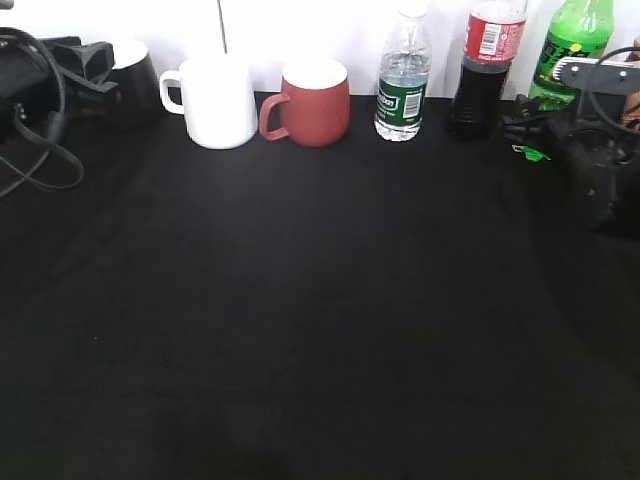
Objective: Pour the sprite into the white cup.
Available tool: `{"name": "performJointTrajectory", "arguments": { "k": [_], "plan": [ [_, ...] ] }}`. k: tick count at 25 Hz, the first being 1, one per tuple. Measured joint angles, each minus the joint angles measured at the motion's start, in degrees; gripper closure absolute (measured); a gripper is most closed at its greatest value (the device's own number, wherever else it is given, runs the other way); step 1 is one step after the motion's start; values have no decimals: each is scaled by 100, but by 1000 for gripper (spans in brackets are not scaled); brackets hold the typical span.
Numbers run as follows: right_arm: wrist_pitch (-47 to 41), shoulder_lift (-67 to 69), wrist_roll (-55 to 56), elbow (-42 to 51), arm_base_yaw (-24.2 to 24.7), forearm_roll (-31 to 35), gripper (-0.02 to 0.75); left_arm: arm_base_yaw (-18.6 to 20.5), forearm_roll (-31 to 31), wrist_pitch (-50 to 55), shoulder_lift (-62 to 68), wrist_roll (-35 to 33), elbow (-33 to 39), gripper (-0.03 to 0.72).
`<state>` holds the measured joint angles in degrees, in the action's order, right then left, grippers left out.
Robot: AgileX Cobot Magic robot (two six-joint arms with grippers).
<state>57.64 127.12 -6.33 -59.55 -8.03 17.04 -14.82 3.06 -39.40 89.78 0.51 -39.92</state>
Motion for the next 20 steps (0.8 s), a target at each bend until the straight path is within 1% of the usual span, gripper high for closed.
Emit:
{"name": "performJointTrajectory", "arguments": {
  "k": [3, 5, 10, 14, 16, 17, 18, 19, 20],
  "plan": [
    [6, -207, 0, 279, 0, -96, 99, 0, 0, 67, 0, 0, 0, 411],
    [18, -341, 0, 424, 0, -296, 99, 0, 0, 102, 0, 0, 0, 411],
    [244, -626, 90, 1057, 0, -334, 104, 0, 0, 221, -82, 0, 0, 411],
    [500, -1197, 198, 1818, 0, -353, 111, 0, 0, 731, -368, 0, 6, 411],
    [402, -1757, 197, 2200, 0, -501, 120, 0, 0, 1207, -653, 0, 6, 410],
    [3, -2163, 197, 2304, 0, -520, 125, 0, 0, 1569, -815, 0, 6, 405],
    [-807, -2609, 197, 2338, 0, -532, 129, -26, 0, 1948, -1011, 0, 6, 379],
    [-1691, -3135, 197, 2343, 0, -551, 132, -101, 0, 2397, -1236, 0, 6, 337],
    [-2735, -3627, 197, 2343, 0, -571, 136, -219, -6, 2853, -1437, 0, 6, 298]
  ]
}}
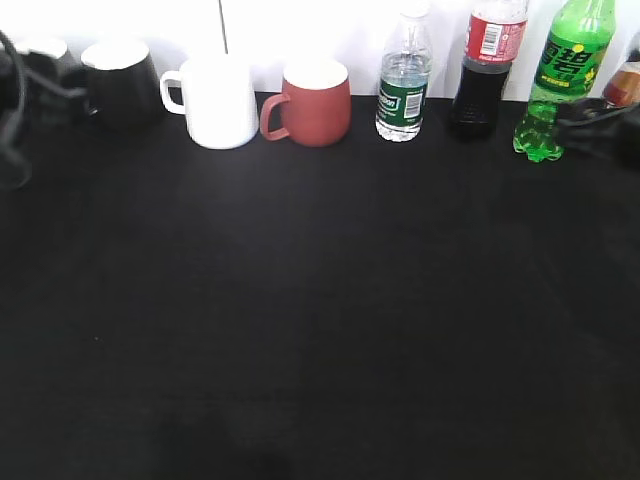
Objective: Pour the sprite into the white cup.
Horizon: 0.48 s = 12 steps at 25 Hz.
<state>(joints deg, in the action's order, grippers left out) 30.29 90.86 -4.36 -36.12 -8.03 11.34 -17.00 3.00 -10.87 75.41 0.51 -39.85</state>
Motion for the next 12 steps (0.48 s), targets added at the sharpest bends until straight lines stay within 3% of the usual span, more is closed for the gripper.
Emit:
{"name": "performJointTrajectory", "arguments": {
  "k": [5, 6, 8, 12],
  "plan": [
    [-5717, -1675, 11, -823, 0, -215, 141, -327, -428, 3225, -881, 0, -157, 237],
    [-6449, -1844, 25, -1003, 0, -370, 141, -334, -433, 4111, -1050, 0, -349, 218],
    [-7259, -2322, 130, -1140, 0, -497, 141, -334, -434, 5523, -1441, 0, -639, 187],
    [-8349, -3811, 348, -1147, 0, -523, 143, -334, -434, 7274, -2632, 0, -686, 179]
  ]
}}
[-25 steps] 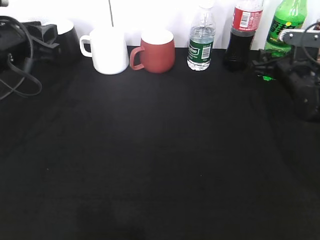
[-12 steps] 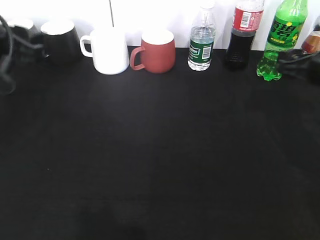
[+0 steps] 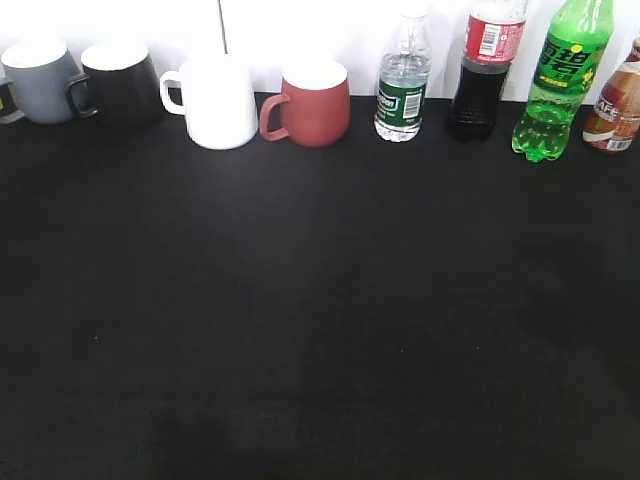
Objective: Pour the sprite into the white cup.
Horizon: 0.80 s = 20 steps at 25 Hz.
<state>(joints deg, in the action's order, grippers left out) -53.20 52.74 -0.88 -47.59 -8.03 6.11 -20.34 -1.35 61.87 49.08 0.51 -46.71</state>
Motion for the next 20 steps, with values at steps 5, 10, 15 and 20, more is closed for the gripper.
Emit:
{"name": "performJointTrajectory", "arguments": {
  "k": [5, 10, 15, 20],
  "plan": [
    [-1029, -2001, 384, 448, 0, -572, 144, 0, 98, 431, -1747, 32, -5, 179],
    [-1046, -3813, 469, 1697, 0, -816, 144, 0, 348, 351, -2581, 129, 1021, 179],
    [-664, -4017, 464, 1901, 0, -919, 145, 0, 491, -146, -2653, 133, 1568, 179],
    [-664, -4017, 261, 1901, 0, -757, 145, 0, 473, -151, -2654, 133, 1592, 179]
  ]
}}
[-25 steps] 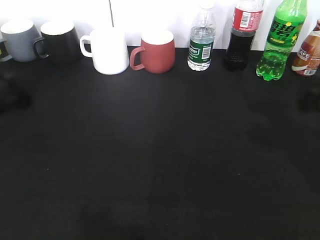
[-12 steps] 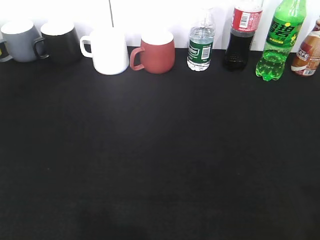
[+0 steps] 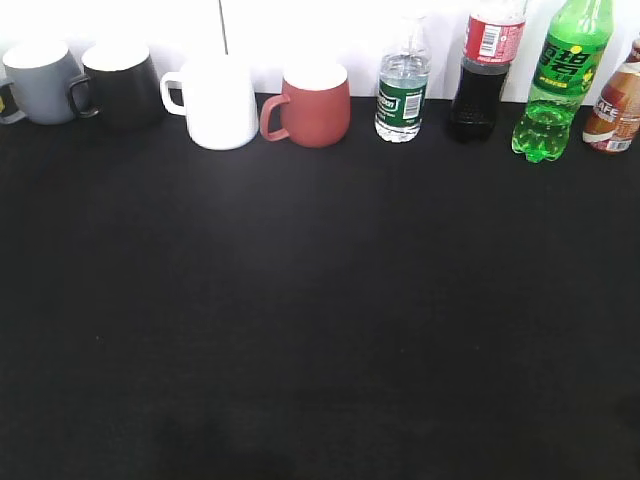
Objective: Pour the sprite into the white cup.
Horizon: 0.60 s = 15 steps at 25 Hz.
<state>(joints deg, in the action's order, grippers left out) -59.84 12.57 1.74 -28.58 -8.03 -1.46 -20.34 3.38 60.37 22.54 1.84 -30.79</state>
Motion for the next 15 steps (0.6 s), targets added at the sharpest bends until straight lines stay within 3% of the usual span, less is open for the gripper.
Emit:
{"name": "performJointTrajectory", "arguments": {
  "k": [12, 14, 15],
  "plan": [
    [4, -12, -45, 0, 0, 42, 155, 0, -1, -6, -5, 0, 0, 219],
    [7, -147, -45, 0, 197, 53, 168, 184, -6, -6, -207, 0, 0, 241],
    [7, -330, -45, 0, 443, 53, 172, 459, -6, -6, -416, 0, 0, 256]
  ]
}}
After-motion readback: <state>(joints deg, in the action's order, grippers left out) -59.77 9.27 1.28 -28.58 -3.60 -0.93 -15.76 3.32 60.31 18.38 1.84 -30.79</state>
